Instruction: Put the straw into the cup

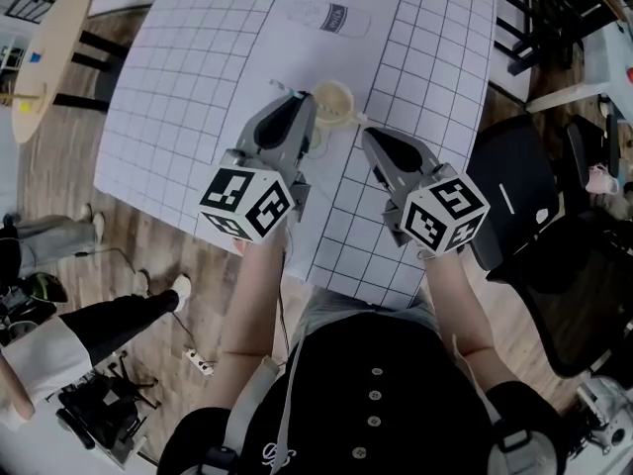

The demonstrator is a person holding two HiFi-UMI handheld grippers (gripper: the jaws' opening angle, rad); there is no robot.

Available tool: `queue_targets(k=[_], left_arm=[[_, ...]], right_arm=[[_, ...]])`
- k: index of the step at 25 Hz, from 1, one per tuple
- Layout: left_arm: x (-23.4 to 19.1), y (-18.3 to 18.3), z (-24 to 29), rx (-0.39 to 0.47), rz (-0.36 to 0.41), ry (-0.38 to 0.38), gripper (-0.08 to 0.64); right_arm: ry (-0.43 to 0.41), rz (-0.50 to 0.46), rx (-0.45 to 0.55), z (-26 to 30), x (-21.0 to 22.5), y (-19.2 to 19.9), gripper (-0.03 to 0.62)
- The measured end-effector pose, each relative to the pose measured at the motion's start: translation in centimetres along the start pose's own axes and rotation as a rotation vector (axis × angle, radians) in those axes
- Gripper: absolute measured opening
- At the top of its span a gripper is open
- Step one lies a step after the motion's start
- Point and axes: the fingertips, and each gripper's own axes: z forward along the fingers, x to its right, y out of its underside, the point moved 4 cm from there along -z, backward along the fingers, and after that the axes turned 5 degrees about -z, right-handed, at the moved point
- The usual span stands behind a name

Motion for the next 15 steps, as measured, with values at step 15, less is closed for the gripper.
queue_targets(k=[15], left_arm=[[-2.5,5.2,2.4,-0.145,-0.056,-0.074,0.025]], right_arm=[[0.043,0.036,-0.045,0.7,1.8,1.8,0.000]])
